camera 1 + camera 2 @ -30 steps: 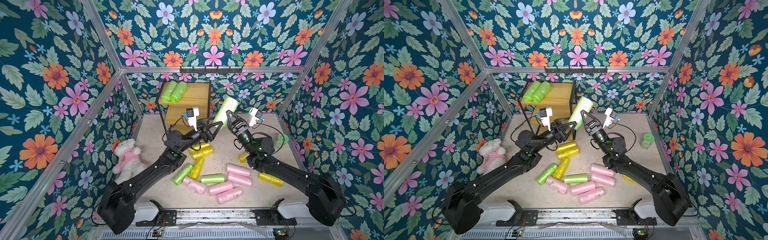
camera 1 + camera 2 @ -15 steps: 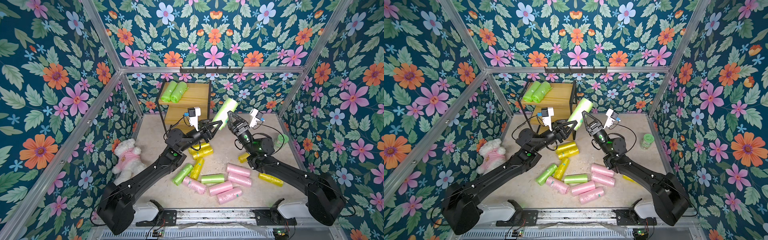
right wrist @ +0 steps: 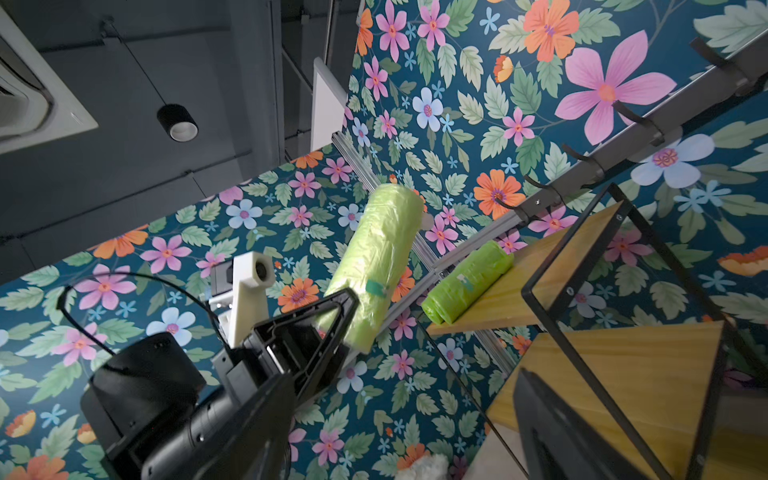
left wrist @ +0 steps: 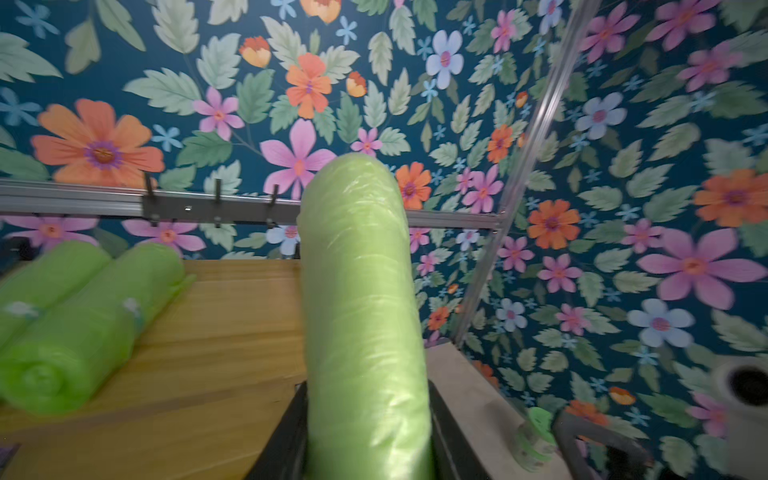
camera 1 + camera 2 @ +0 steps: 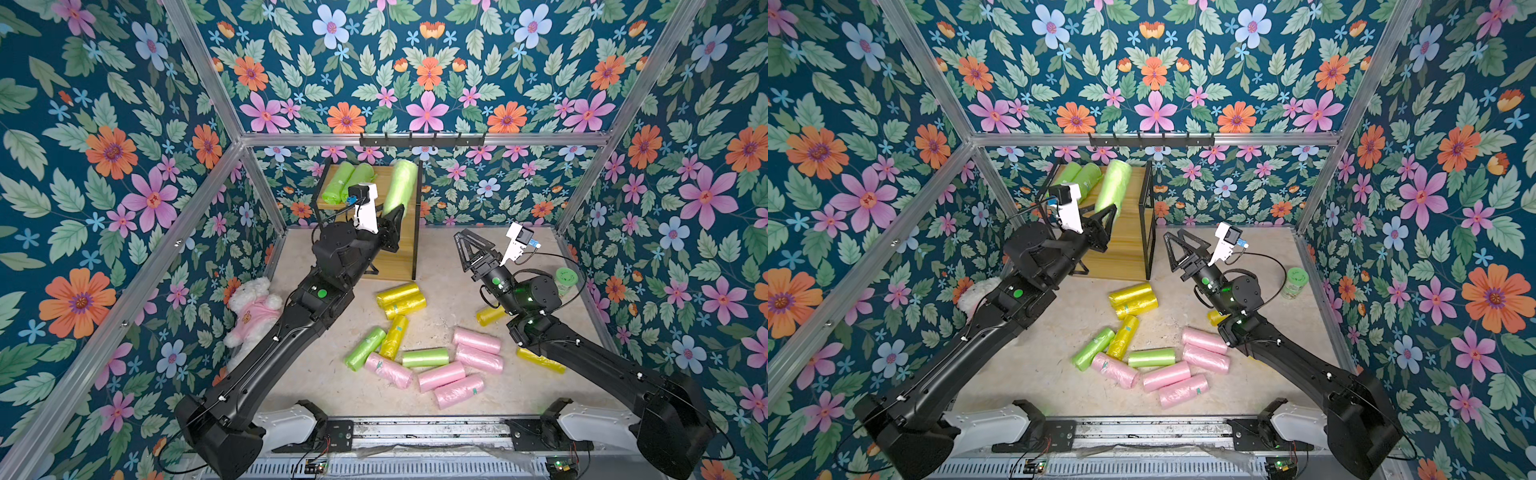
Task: Sort the rolls of trash bags by color and place them on the shelf
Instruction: Pick up the roll of trash bags from the center of the board, then place the roll of trash bags on the shelf.
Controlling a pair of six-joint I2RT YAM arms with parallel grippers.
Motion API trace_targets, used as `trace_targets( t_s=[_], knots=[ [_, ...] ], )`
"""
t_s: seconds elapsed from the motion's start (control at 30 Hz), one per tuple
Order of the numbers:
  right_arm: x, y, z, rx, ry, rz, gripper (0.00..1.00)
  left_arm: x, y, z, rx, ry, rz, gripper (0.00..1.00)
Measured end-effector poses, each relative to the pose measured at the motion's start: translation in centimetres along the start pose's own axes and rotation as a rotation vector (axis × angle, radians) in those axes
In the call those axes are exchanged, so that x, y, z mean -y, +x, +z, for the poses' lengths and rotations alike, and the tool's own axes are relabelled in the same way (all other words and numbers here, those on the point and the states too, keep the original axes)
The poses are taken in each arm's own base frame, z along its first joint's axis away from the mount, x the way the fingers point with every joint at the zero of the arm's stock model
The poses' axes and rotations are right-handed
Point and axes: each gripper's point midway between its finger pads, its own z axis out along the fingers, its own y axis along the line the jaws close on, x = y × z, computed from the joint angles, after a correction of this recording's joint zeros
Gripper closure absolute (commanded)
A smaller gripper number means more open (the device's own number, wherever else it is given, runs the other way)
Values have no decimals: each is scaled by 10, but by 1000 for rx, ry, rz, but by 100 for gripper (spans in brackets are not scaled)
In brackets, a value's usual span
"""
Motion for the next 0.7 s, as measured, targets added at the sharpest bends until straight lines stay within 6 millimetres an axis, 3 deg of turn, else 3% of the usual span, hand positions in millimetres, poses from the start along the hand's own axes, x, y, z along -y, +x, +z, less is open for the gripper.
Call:
trace_targets(
  t_s=[0.33, 0.7],
  knots=[
    [15, 18, -4, -90, 71, -121, 12, -88, 7, 46, -194, -370, 315, 75],
    [23, 27, -8, -115, 92, -137, 11, -109, 31, 92, -335, -372, 496, 71]
  ],
)
